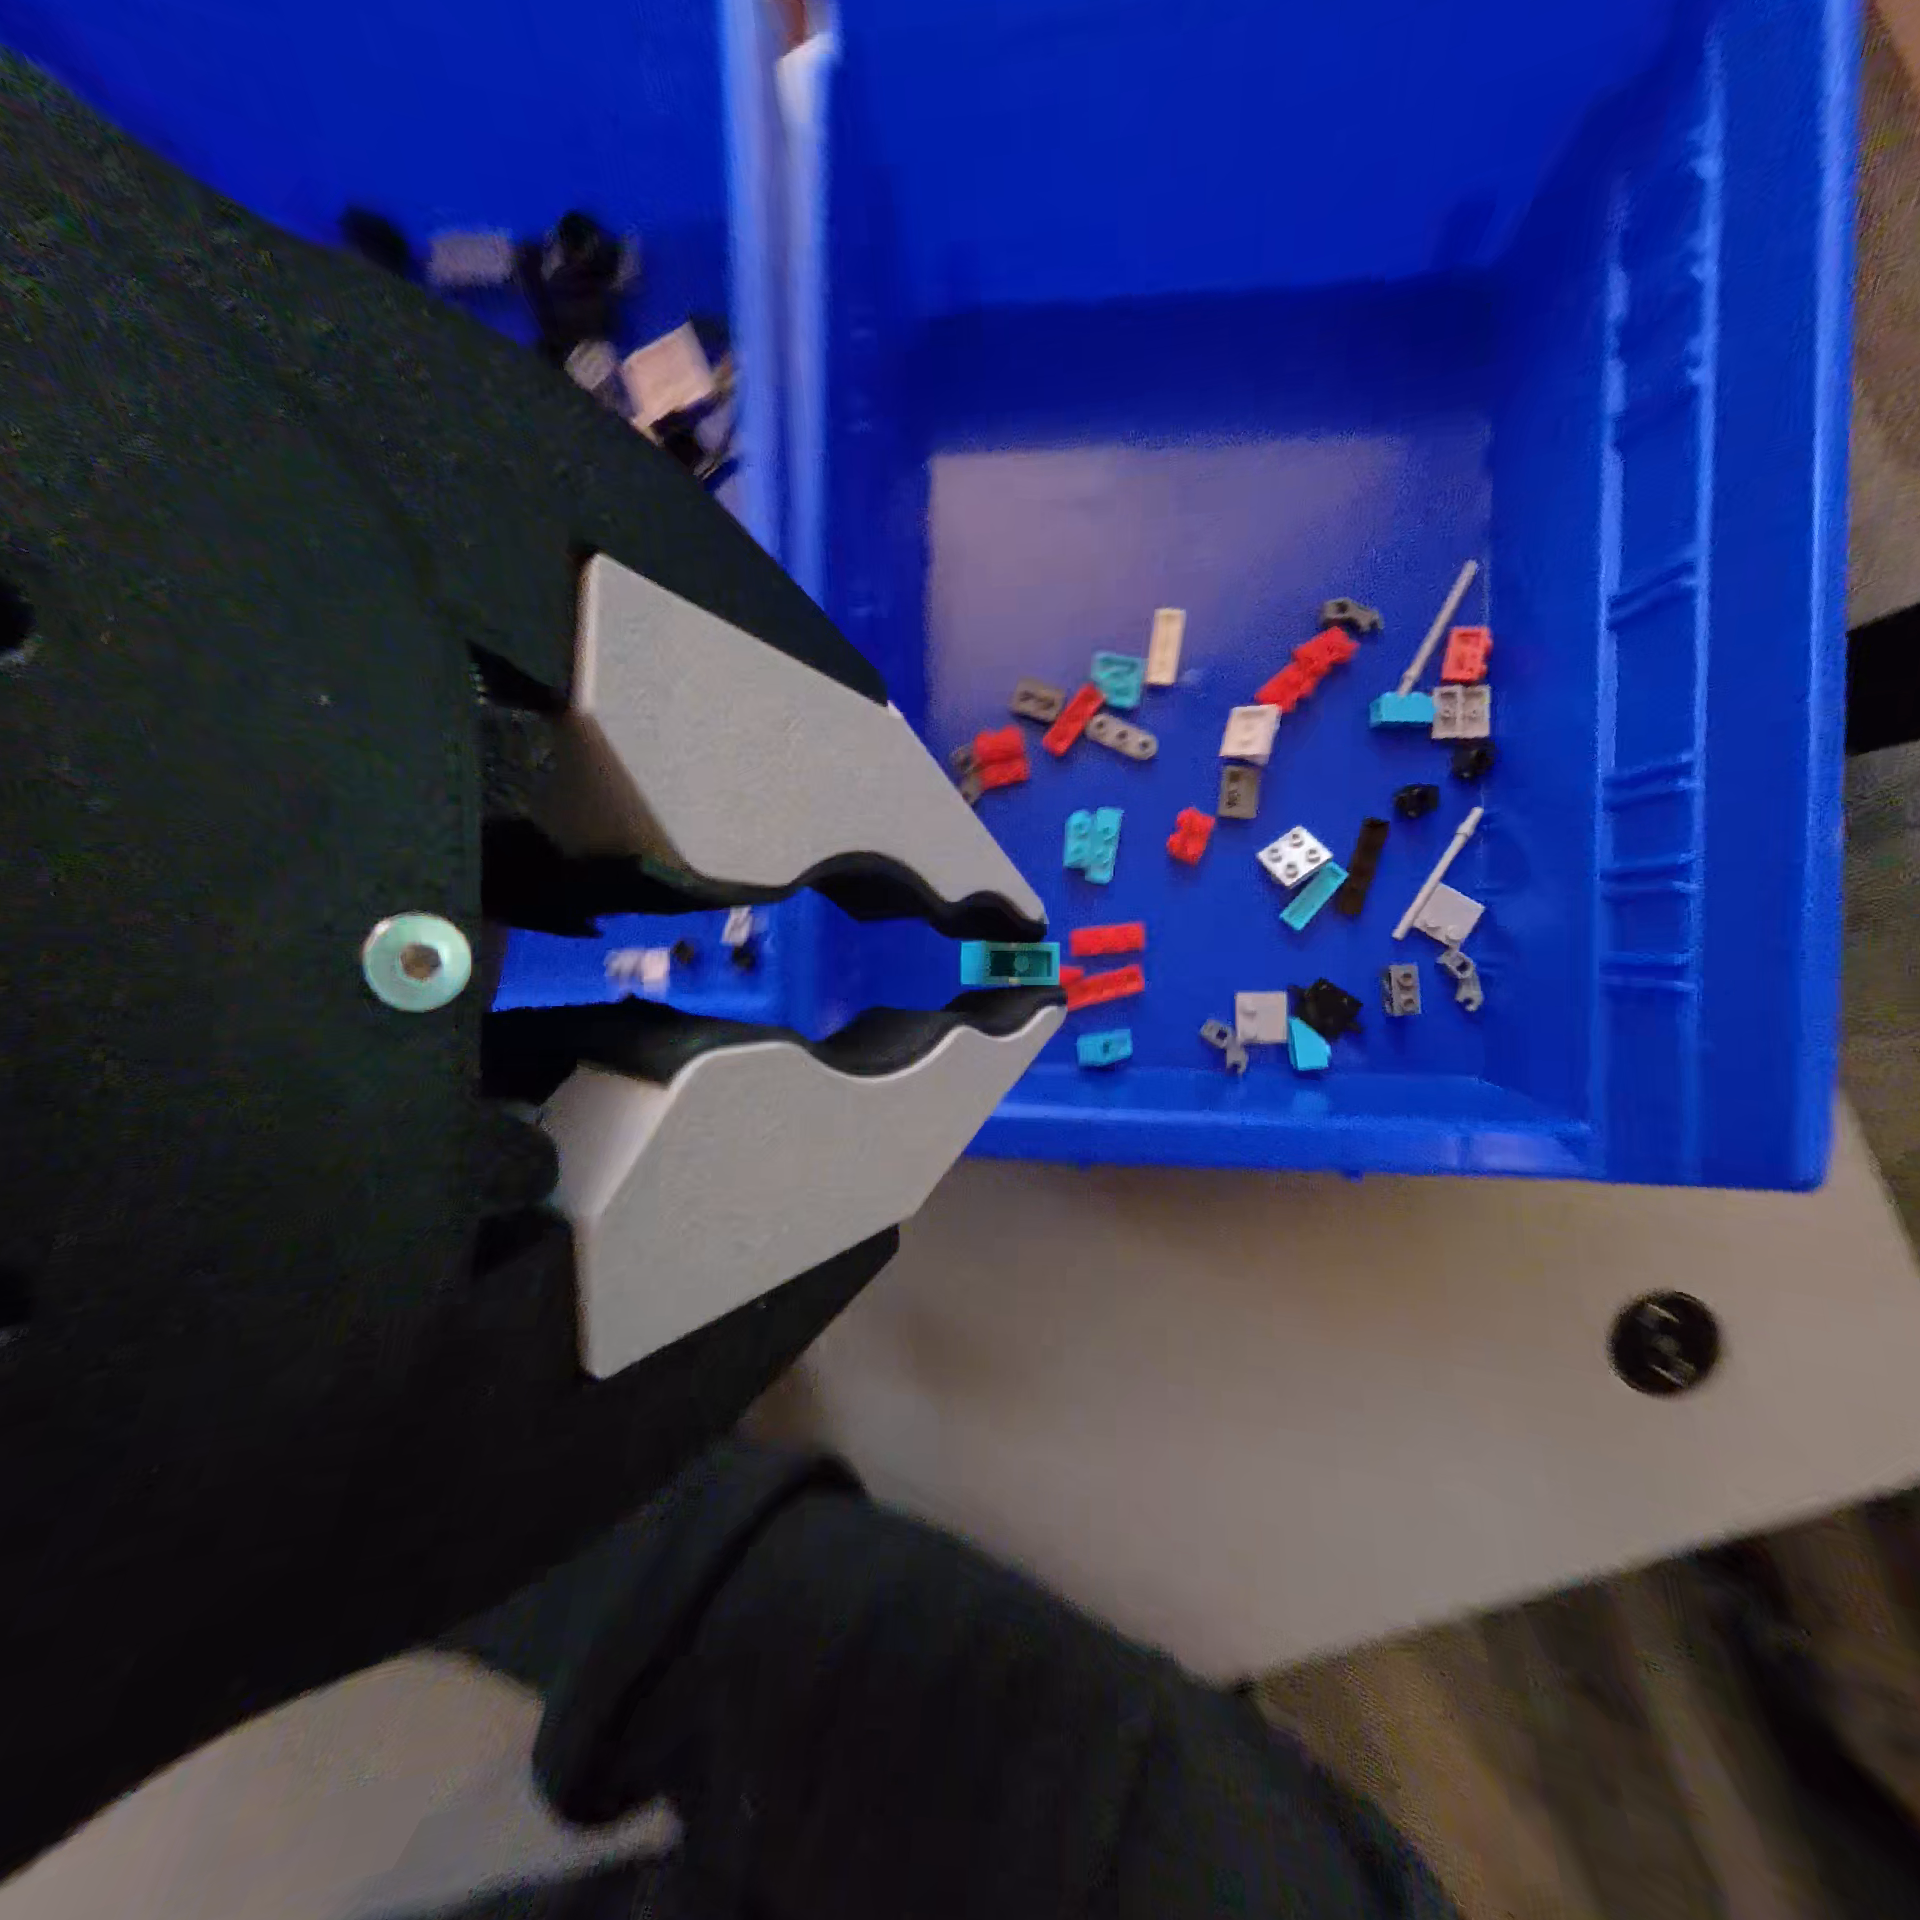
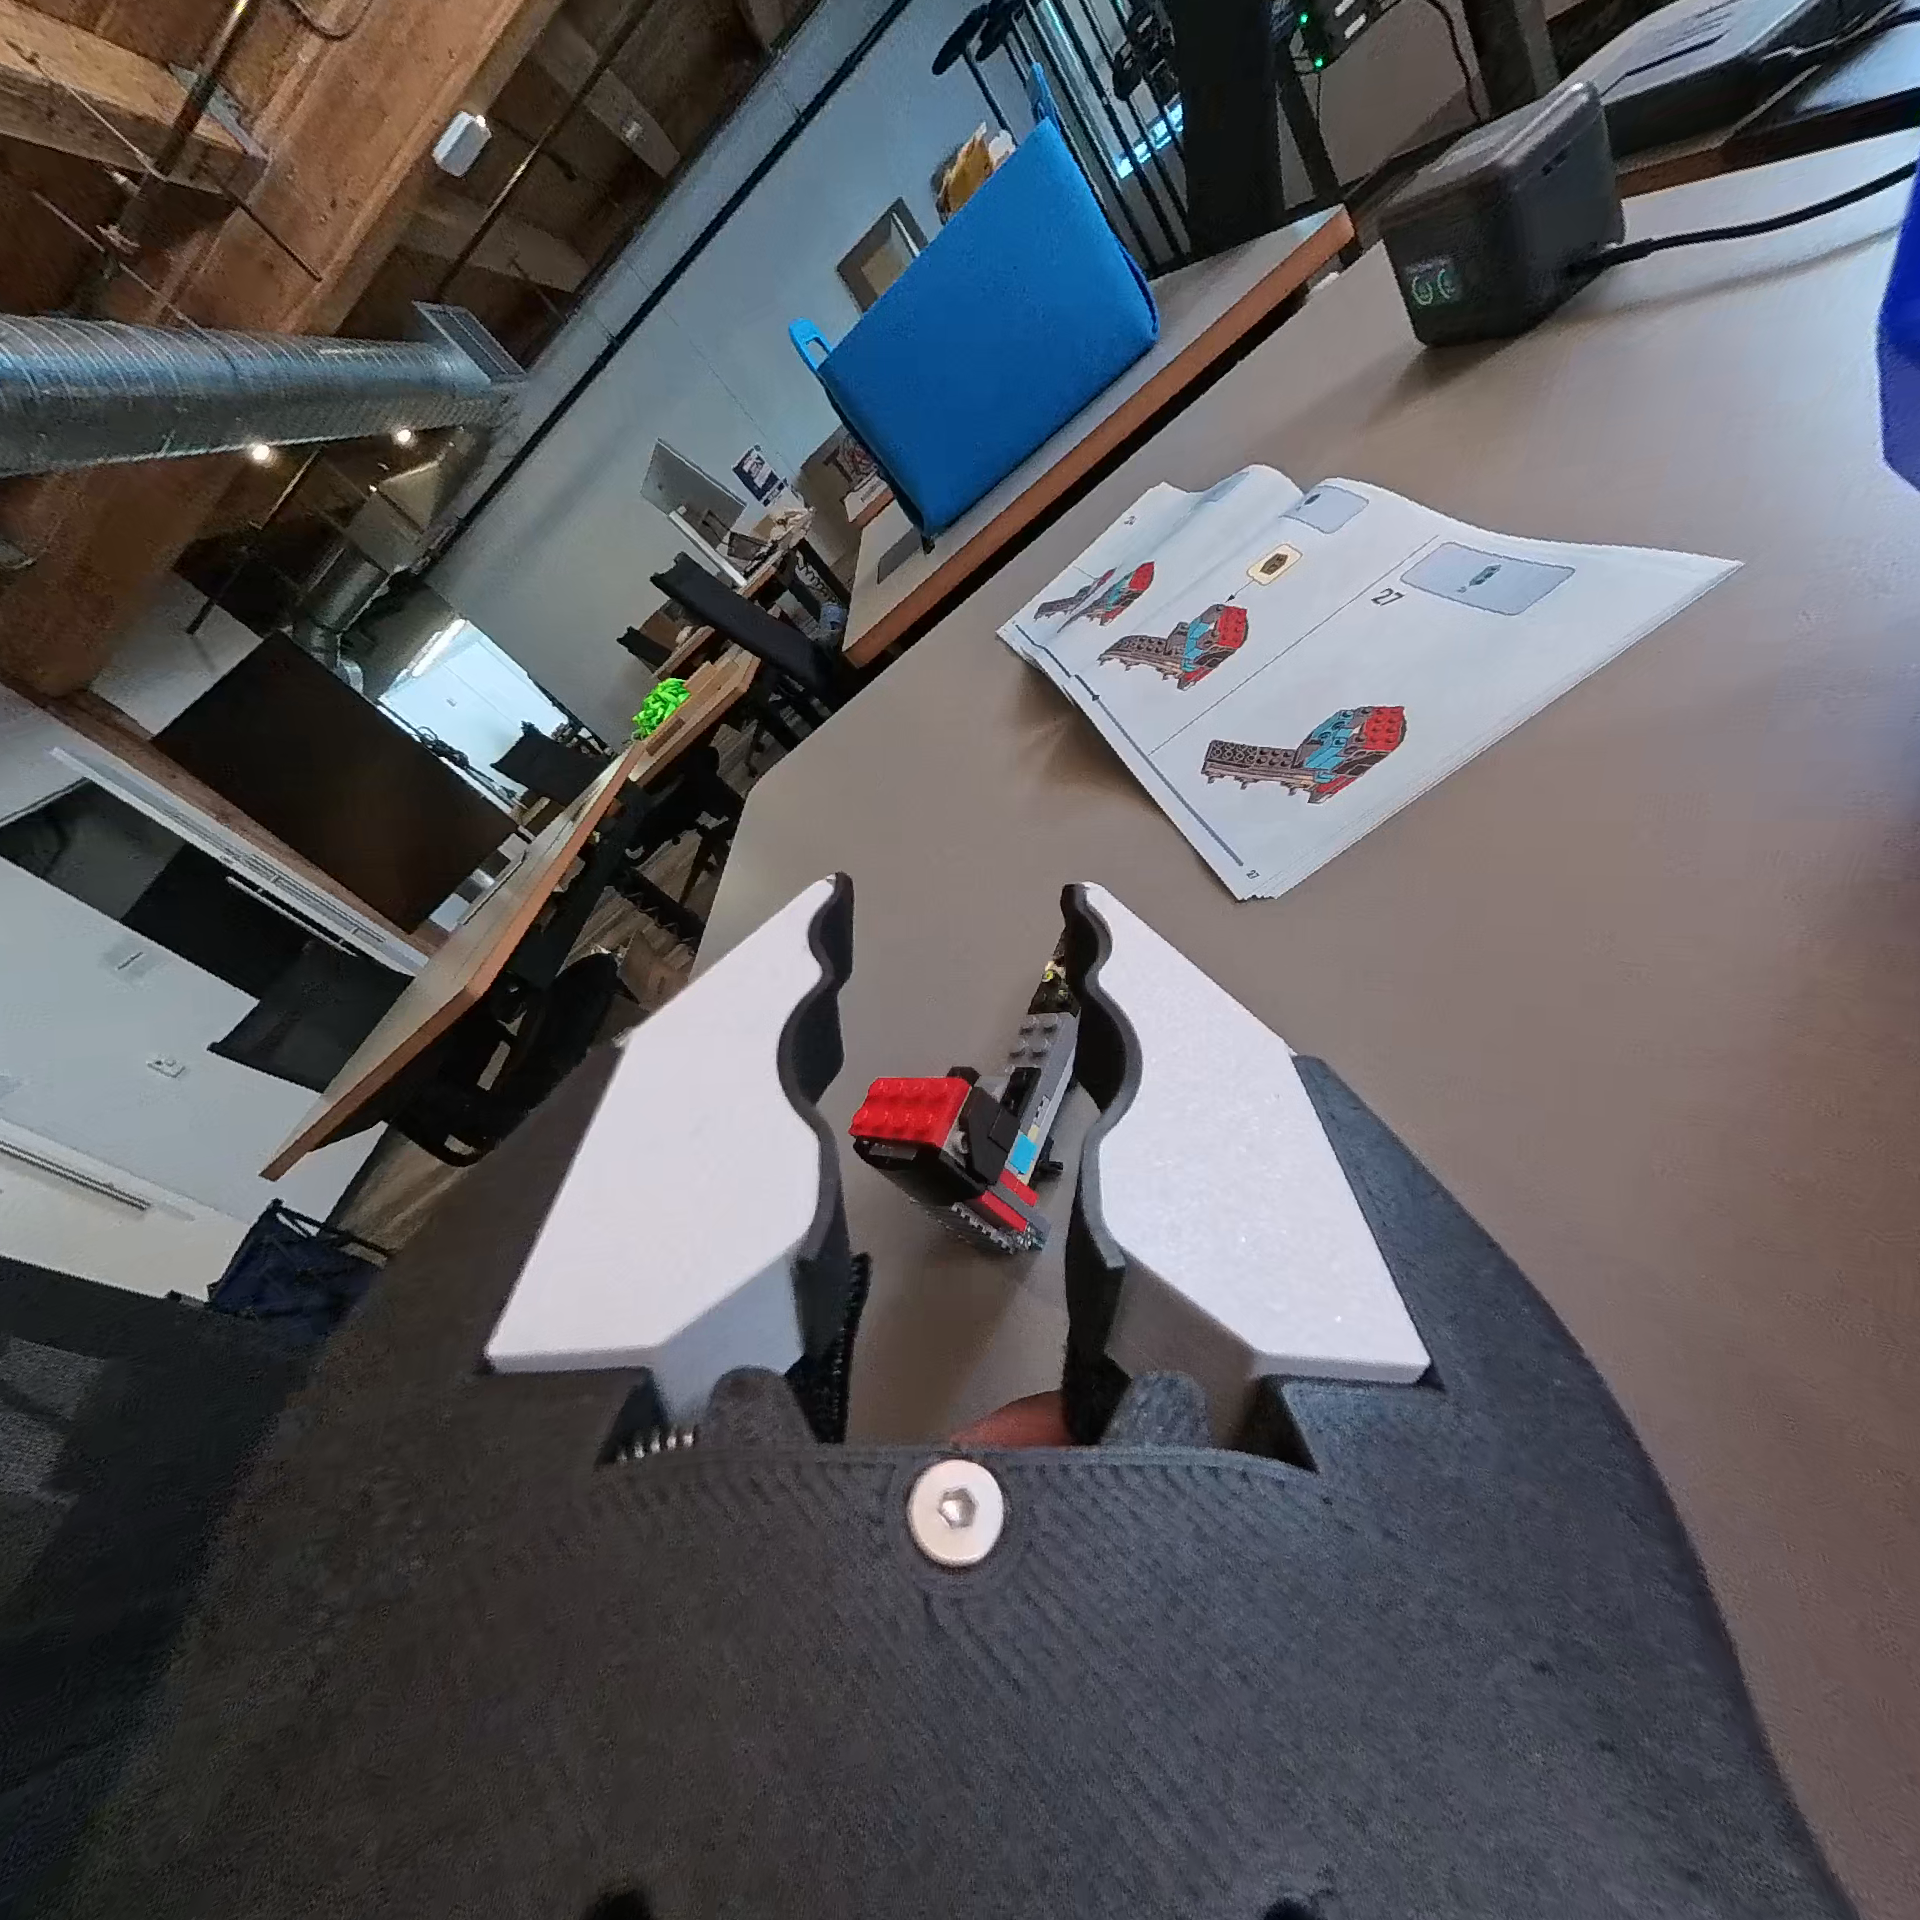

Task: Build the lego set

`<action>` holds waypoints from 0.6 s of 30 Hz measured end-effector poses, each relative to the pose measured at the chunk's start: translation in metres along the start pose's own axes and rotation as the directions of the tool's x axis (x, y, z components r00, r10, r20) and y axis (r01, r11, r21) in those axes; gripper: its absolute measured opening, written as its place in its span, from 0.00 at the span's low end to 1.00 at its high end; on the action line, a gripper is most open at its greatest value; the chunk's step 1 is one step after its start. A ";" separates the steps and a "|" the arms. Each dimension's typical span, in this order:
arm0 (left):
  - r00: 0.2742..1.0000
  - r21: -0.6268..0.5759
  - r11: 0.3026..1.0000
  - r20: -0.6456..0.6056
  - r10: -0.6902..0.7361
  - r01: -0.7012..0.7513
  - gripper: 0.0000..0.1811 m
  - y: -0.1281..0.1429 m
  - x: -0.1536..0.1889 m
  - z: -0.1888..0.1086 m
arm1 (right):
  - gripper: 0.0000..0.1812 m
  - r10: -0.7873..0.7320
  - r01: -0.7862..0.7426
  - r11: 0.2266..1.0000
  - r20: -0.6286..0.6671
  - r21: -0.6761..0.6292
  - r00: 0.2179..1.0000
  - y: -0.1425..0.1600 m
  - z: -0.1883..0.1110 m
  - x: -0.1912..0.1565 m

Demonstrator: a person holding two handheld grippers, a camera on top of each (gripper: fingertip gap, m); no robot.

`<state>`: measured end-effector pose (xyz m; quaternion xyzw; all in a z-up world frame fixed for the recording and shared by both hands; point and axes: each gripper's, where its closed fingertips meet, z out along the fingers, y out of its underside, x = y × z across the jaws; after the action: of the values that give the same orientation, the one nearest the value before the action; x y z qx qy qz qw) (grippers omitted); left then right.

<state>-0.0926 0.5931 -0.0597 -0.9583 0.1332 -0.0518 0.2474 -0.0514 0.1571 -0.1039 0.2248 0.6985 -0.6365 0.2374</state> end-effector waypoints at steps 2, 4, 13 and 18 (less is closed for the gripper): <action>0.993 0.120 0.986 0.025 -0.117 0.113 0.05 0.015 0.013 -0.041 | 0.22 -0.003 0.003 1.000 -0.002 -0.002 1.000 0.000 0.000 0.000; 0.973 0.252 0.947 0.057 -0.222 0.201 0.05 0.036 0.033 -0.086 | 0.22 0.001 -0.001 1.000 -0.002 0.000 1.000 0.000 0.000 0.000; 0.594 0.484 0.674 0.334 -0.732 0.558 0.05 0.249 0.158 -0.180 | 0.22 0.035 -0.031 0.998 -0.051 0.061 0.998 -0.010 -0.004 0.011; 0.368 0.345 0.531 0.437 -0.821 0.774 0.05 0.380 0.234 -0.135 | 0.22 -0.043 0.053 0.997 -0.152 0.062 0.988 -0.009 -0.003 0.015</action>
<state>0.0221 0.1454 -0.1199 -0.8608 -0.4260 0.1085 0.2565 -0.0691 0.1598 -0.1055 0.2630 0.6983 -0.6460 0.1612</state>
